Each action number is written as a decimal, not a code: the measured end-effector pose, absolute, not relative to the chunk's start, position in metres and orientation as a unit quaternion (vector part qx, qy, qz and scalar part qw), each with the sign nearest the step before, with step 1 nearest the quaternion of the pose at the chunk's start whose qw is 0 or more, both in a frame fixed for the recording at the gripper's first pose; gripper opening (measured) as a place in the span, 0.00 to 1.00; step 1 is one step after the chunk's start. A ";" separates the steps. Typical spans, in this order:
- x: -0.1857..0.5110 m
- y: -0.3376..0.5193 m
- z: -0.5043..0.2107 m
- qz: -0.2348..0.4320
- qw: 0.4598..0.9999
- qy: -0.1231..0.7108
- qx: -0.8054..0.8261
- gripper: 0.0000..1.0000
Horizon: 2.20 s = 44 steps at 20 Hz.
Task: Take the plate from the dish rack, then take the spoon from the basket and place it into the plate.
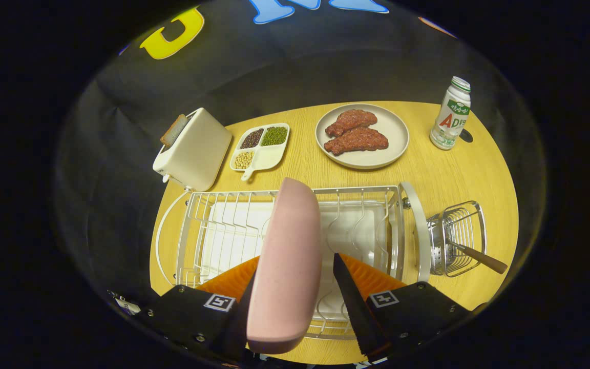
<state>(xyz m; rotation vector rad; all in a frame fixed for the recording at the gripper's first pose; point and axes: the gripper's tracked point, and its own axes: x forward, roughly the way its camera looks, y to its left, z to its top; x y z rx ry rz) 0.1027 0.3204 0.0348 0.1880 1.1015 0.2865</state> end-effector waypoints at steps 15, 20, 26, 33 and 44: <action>0.096 0.301 0.030 0.059 0.812 0.580 0.018 0.35; 0.101 0.294 0.046 0.051 0.817 0.571 -0.060 0.35; 0.088 0.295 0.066 0.067 0.821 0.563 -0.062 0.35; 0.041 0.275 0.093 0.096 0.837 0.537 0.039 0.35; -0.083 0.266 0.048 0.139 0.813 0.526 0.207 0.35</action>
